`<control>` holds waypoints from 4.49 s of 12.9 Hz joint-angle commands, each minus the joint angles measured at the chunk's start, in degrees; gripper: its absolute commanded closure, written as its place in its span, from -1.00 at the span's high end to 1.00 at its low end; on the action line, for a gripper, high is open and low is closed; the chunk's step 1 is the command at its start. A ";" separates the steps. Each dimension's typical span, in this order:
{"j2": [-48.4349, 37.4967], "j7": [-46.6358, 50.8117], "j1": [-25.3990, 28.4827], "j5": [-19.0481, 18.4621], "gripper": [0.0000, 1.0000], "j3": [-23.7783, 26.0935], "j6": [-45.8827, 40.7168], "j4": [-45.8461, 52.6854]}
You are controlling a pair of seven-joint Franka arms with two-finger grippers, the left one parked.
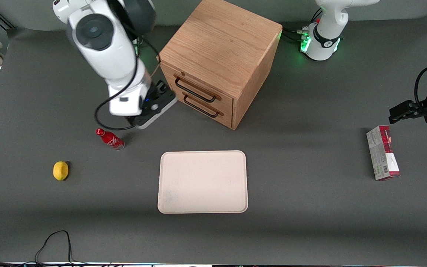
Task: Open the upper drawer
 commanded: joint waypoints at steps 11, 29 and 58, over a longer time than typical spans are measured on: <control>-7.19 -3.04 6.79 8.84 1.00 -1.56 3.51 -11.58; -4.90 -8.57 7.49 9.11 1.00 -1.12 17.13 -22.66; 11.44 -17.45 -4.46 8.23 1.00 -1.91 9.92 -1.75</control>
